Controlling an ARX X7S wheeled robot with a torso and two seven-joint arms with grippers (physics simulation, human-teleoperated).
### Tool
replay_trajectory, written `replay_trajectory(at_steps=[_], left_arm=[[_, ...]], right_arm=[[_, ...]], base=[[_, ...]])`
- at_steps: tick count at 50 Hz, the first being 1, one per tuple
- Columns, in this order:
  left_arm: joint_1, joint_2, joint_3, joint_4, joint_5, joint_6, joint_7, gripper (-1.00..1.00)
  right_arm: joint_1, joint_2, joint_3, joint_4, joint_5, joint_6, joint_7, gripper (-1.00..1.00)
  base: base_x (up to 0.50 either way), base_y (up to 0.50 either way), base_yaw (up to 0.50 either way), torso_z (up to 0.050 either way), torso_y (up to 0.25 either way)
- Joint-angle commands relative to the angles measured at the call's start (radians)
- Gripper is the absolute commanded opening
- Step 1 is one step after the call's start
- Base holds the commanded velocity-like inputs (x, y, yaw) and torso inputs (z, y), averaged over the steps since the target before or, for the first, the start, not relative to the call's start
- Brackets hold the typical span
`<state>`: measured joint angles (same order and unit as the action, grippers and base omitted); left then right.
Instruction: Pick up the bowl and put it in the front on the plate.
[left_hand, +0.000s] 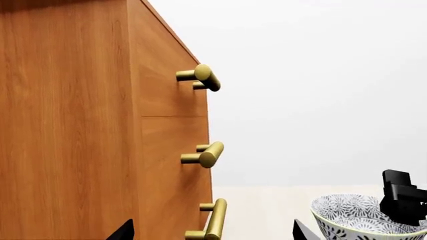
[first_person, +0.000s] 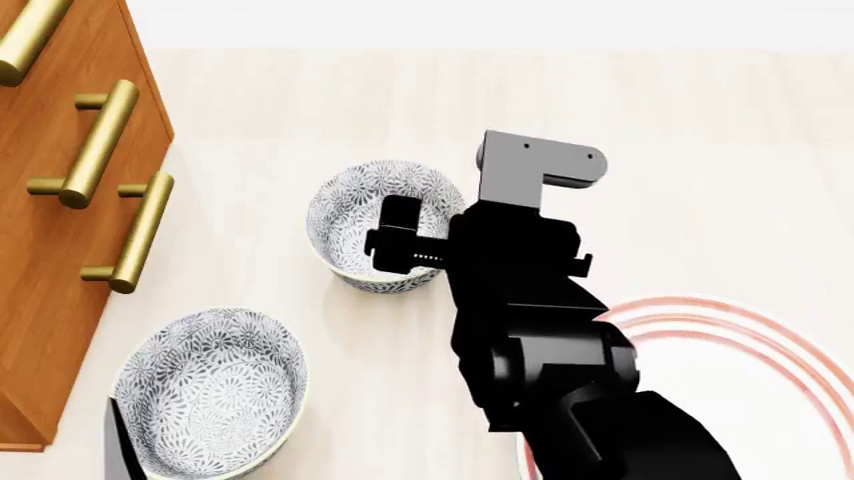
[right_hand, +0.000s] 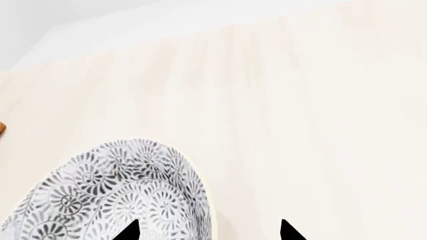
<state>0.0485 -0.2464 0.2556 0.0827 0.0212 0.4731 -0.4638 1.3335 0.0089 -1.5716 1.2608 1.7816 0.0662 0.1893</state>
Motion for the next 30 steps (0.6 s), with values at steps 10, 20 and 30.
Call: replay_trajectory(at_steps=[10, 20, 30], left_arm=[[-0.003, 0.001, 0.002, -0.006, 0.009, -0.005, 0.004, 1.0], [-0.004, -0.003, 0.005, -0.005, 0.01, -0.01, -0.001, 1.0], [-0.006, -0.006, 0.011, -0.007, 0.01, -0.012, -0.004, 1.0]], right_arm=[[-0.017, -0.008, -0.015, -0.025, 0.024, -0.004, -0.004, 1.0], [-0.018, -0.007, -0.014, -0.042, 0.031, -0.002, -0.002, 1.0], [-0.03, -0.008, -0.015, -0.034, 0.037, -0.003, -0.004, 1.0]], base=[[0.0, 0.0, 0.0, 0.0, 0.0], [0.0, 0.0, 0.0, 0.0, 0.0], [0.0, 0.0, 0.0, 0.0, 0.0]])
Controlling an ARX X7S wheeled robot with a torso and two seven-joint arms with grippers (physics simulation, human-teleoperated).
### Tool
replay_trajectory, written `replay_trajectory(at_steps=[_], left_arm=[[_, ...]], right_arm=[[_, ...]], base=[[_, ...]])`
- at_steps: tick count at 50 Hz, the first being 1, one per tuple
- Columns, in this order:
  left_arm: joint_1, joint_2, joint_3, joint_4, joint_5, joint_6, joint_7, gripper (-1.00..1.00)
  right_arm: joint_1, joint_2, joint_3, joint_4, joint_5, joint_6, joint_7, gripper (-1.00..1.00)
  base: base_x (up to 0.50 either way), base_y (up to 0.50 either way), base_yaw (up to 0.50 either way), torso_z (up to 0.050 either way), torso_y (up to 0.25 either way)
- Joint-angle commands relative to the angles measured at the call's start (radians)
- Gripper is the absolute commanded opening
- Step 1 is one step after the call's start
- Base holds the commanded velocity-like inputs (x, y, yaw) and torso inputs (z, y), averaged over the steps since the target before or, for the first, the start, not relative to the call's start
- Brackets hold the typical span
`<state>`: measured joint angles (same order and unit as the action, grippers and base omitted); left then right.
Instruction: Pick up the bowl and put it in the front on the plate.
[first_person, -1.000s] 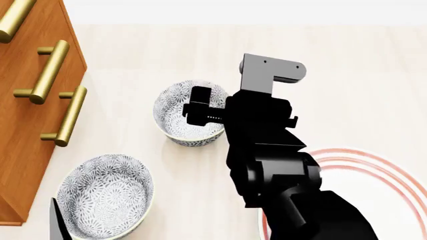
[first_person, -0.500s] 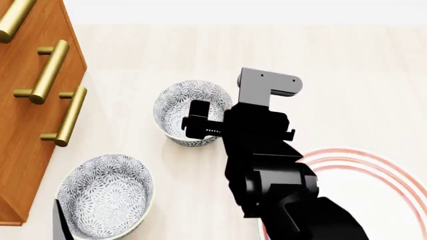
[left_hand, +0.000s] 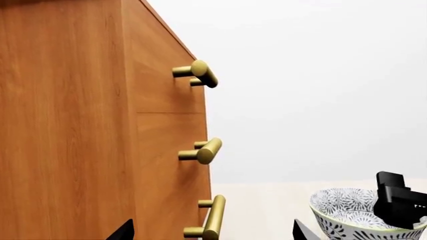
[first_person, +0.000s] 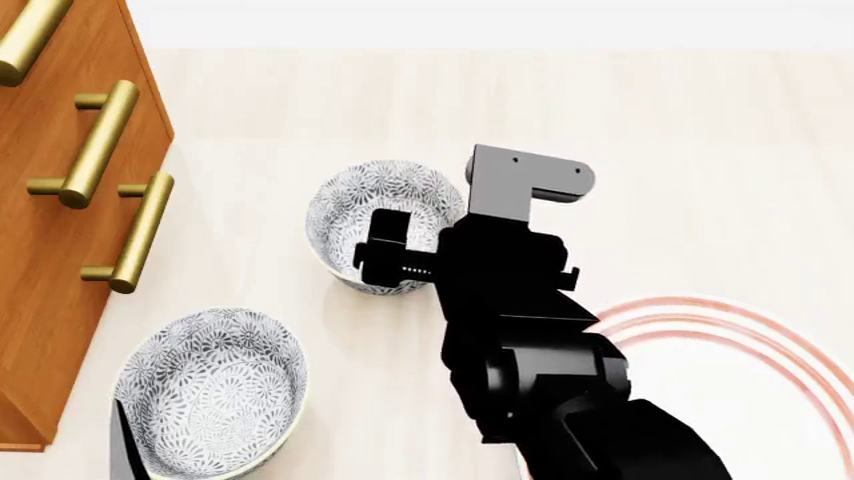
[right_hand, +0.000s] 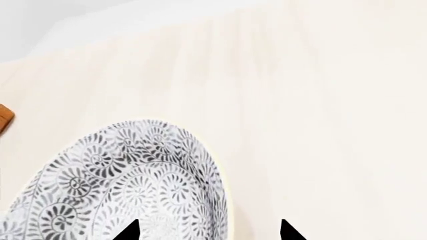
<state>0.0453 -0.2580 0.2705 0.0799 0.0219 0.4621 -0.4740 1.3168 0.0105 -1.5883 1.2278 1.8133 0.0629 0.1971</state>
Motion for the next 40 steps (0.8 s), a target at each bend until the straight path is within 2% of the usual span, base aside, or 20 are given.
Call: replay_trajectory(at_steps=[1, 4, 5, 23, 29, 40], left_arm=[[-0.002, 0.006, -0.003, -0.005, 0.009, -0.001, 0.006, 1.0], [-0.003, 0.005, -0.002, -0.006, 0.009, 0.0, 0.005, 1.0], [-0.002, 0.004, -0.002, -0.003, 0.009, -0.002, 0.005, 1.0], [-0.003, -0.002, 0.004, -0.002, 0.007, -0.003, -0.003, 1.0], [-0.004, -0.004, 0.004, 0.006, 0.007, -0.01, -0.007, 1.0], [-0.007, -0.005, 0.005, 0.005, 0.009, -0.01, -0.015, 1.0]], right_arm=[[-0.014, -0.009, 0.001, -0.001, 0.005, 0.0, -0.012, 1.0], [-0.021, -0.009, 0.001, 0.004, 0.006, -0.004, -0.015, 1.0], [-0.021, -0.01, 0.0, 0.006, 0.006, -0.008, -0.01, -1.0], [-0.014, -0.002, -0.003, -0.016, 0.01, -0.012, 0.006, -1.0], [0.017, 0.074, 0.007, -0.179, -0.001, -0.051, 0.085, -1.0], [0.121, 0.287, 0.045, -0.52, -0.041, -0.141, 0.229, -1.0]], base=[[0.0, 0.0, 0.0, 0.0, 0.0], [0.0, 0.0, 0.0, 0.0, 0.0], [0.0, 0.0, 0.0, 0.0, 0.0], [0.0, 0.0, 0.0, 0.0, 0.0], [0.0, 0.0, 0.0, 0.0, 0.0], [0.0, 0.0, 0.0, 0.0, 0.0]])
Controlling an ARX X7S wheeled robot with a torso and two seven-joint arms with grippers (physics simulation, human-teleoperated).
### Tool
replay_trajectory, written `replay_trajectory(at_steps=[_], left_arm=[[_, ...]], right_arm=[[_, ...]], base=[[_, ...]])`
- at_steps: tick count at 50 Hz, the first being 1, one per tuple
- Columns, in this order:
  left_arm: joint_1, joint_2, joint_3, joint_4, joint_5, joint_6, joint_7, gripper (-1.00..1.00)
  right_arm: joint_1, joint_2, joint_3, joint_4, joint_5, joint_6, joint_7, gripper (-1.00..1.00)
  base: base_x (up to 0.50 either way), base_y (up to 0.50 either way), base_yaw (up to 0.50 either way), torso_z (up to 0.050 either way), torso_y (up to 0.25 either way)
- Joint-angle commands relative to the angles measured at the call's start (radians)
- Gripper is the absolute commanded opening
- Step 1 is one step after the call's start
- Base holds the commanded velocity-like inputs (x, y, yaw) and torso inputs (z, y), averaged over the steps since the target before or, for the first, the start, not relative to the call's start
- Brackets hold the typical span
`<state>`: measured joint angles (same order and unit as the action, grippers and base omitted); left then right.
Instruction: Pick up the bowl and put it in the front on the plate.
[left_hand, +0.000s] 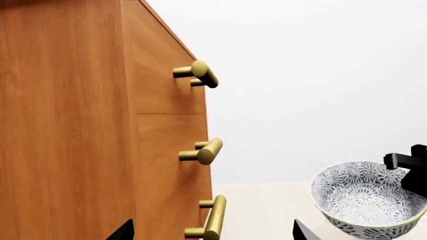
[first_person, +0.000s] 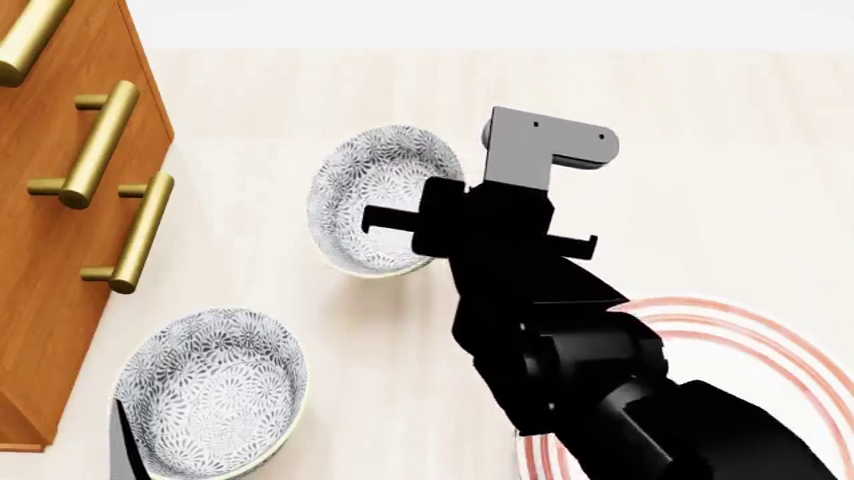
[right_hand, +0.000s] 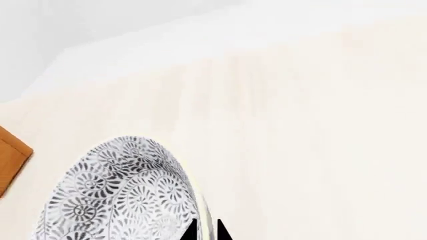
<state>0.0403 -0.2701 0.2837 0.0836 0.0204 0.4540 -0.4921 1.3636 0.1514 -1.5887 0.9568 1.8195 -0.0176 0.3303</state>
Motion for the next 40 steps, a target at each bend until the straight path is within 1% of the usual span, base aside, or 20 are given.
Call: replay_trajectory(at_steps=[1, 7, 12, 17, 20, 26, 27, 28, 30, 31, 32, 33, 36, 40], left_arm=[[-0.002, 0.006, -0.007, 0.002, 0.01, -0.003, 0.003, 1.0], [-0.002, 0.005, -0.003, -0.001, 0.008, -0.003, 0.003, 1.0], [-0.003, 0.005, 0.001, -0.003, 0.009, -0.002, 0.002, 1.0], [-0.001, 0.003, 0.004, 0.001, 0.01, -0.004, 0.0, 1.0], [-0.002, 0.002, 0.005, 0.0, 0.011, -0.003, -0.001, 1.0], [-0.002, 0.0, 0.008, -0.001, 0.009, -0.003, -0.003, 1.0], [-0.002, 0.0, 0.008, 0.001, 0.009, -0.005, -0.003, 1.0], [-0.001, 0.0, 0.009, 0.002, 0.009, -0.006, -0.003, 1.0], [-0.002, 0.0, 0.01, -0.001, 0.008, -0.003, -0.003, 1.0], [-0.002, -0.001, 0.011, -0.001, 0.008, -0.003, -0.004, 1.0], [0.0, 0.0, 0.013, 0.001, 0.006, -0.005, -0.003, 1.0], [0.001, 0.0, 0.014, 0.0, 0.006, -0.004, -0.003, 1.0], [0.003, 0.0, 0.019, -0.005, 0.005, -0.001, -0.002, 1.0], [0.004, -0.001, 0.023, -0.008, 0.005, -0.003, -0.001, 1.0]], right_arm=[[0.088, 0.179, 0.052, -0.294, -0.052, -0.072, 0.109, -1.0], [0.139, 0.321, 0.08, -0.491, -0.074, -0.101, 0.173, -1.0], [0.184, 0.471, 0.102, -0.698, -0.103, -0.119, 0.233, -1.0], [0.208, 0.58, 0.128, -0.827, -0.114, -0.137, 0.268, -1.0], [0.214, 0.668, 0.133, -0.932, -0.134, -0.141, 0.288, -1.0], [0.217, 0.79, 0.135, -1.049, -0.16, -0.14, 0.304, -1.0], [0.221, 0.838, 0.138, -1.089, -0.169, -0.138, 0.31, -1.0], [0.222, 0.853, 0.139, -1.102, -0.17, -0.137, 0.313, -1.0], [0.226, 0.931, 0.14, -1.163, -0.184, -0.132, 0.32, -1.0], [0.226, 0.931, 0.141, -1.164, -0.184, -0.132, 0.32, -1.0], [0.226, 1.005, 0.14, -1.222, -0.192, -0.126, 0.33, -1.0], [0.225, 1.022, 0.139, -1.237, -0.194, -0.124, 0.331, -1.0], [0.202, 1.124, 0.121, -1.323, -0.21, -0.113, 0.324, -1.0], [0.172, 1.207, 0.103, -1.369, -0.204, -0.114, 0.293, -1.0]], base=[[0.0, 0.0, 0.0, 0.0, 0.0], [0.0, 0.0, 0.0, 0.0, 0.0], [0.0, 0.0, 0.0, 0.0, 0.0], [0.0, 0.0, 0.0, 0.0, 0.0], [0.0, 0.0, 0.0, 0.0, 0.0], [0.0, 0.0, 0.0, 0.0, 0.0], [0.0, 0.0, 0.0, 0.0, 0.0], [0.0, 0.0, 0.0, 0.0, 0.0], [0.0, 0.0, 0.0, 0.0, 0.0], [0.0, 0.0, 0.0, 0.0, 0.0], [0.0, 0.0, 0.0, 0.0, 0.0], [0.0, 0.0, 0.0, 0.0, 0.0], [0.0, 0.0, 0.0, 0.0, 0.0], [0.0, 0.0, 0.0, 0.0, 0.0]])
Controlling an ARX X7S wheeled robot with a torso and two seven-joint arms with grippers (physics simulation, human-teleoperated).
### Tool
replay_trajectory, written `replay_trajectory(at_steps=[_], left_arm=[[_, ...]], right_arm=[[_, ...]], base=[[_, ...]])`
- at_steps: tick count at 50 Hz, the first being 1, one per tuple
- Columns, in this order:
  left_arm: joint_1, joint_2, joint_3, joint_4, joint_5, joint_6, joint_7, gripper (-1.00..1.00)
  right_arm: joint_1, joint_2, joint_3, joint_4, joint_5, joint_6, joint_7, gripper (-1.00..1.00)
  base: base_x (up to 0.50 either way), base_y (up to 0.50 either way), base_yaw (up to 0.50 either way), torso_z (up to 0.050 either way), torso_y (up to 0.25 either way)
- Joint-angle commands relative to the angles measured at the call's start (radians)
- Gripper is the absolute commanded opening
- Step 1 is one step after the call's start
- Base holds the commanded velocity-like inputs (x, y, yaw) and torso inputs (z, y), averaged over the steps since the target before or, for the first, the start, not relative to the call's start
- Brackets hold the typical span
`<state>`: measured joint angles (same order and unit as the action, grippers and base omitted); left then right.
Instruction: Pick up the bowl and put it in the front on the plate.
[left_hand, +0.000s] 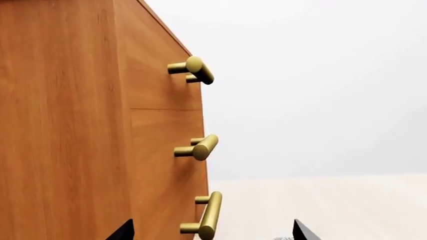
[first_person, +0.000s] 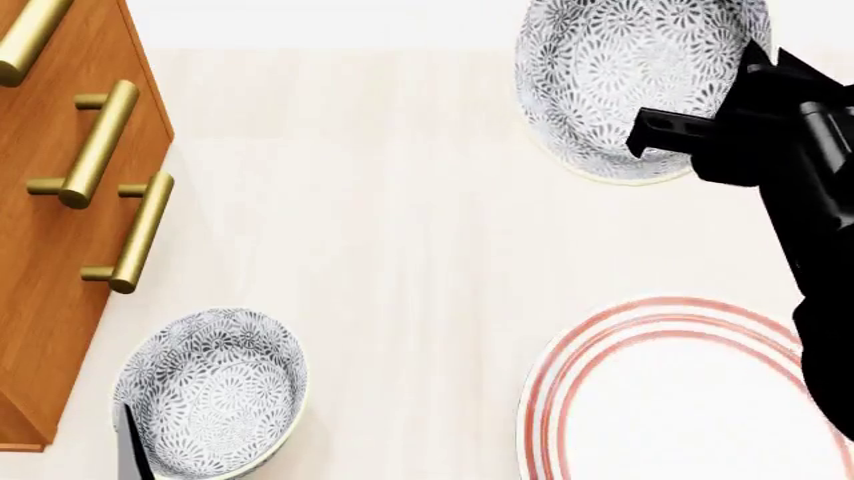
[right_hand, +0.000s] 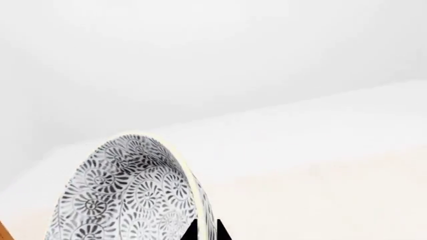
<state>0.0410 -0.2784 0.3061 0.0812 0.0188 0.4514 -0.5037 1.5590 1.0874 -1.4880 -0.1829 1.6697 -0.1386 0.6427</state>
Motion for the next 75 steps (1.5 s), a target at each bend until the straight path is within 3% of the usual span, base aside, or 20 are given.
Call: replay_trajectory(at_steps=[1, 13, 19, 36, 75], left_arm=[[0.004, 0.007, 0.001, -0.002, 0.006, -0.003, 0.011, 1.0], [0.008, 0.001, 0.01, 0.006, 0.012, -0.006, 0.009, 1.0], [0.007, 0.0, 0.014, 0.003, 0.013, -0.004, 0.009, 1.0], [0.003, -0.004, 0.017, 0.007, 0.018, -0.018, -0.001, 1.0], [0.0, -0.014, 0.031, 0.002, 0.012, -0.013, -0.01, 1.0]], right_arm=[[-0.027, 0.286, -0.002, -0.239, -0.052, 0.018, -0.039, -1.0], [-0.099, 0.44, -0.056, -0.294, 0.002, -0.015, -0.172, -1.0], [-0.141, 0.419, -0.084, -0.243, 0.192, -0.052, -0.313, -1.0], [-0.225, 0.366, -0.13, -0.117, 0.28, -0.206, -0.353, -1.0], [-0.338, 0.354, -0.202, -0.19, 0.253, -0.263, -0.354, -1.0]], base=[[0.0, 0.0, 0.0, 0.0, 0.0], [0.0, 0.0, 0.0, 0.0, 0.0], [0.0, 0.0, 0.0, 0.0, 0.0], [0.0, 0.0, 0.0, 0.0, 0.0], [0.0, 0.0, 0.0, 0.0, 0.0]])
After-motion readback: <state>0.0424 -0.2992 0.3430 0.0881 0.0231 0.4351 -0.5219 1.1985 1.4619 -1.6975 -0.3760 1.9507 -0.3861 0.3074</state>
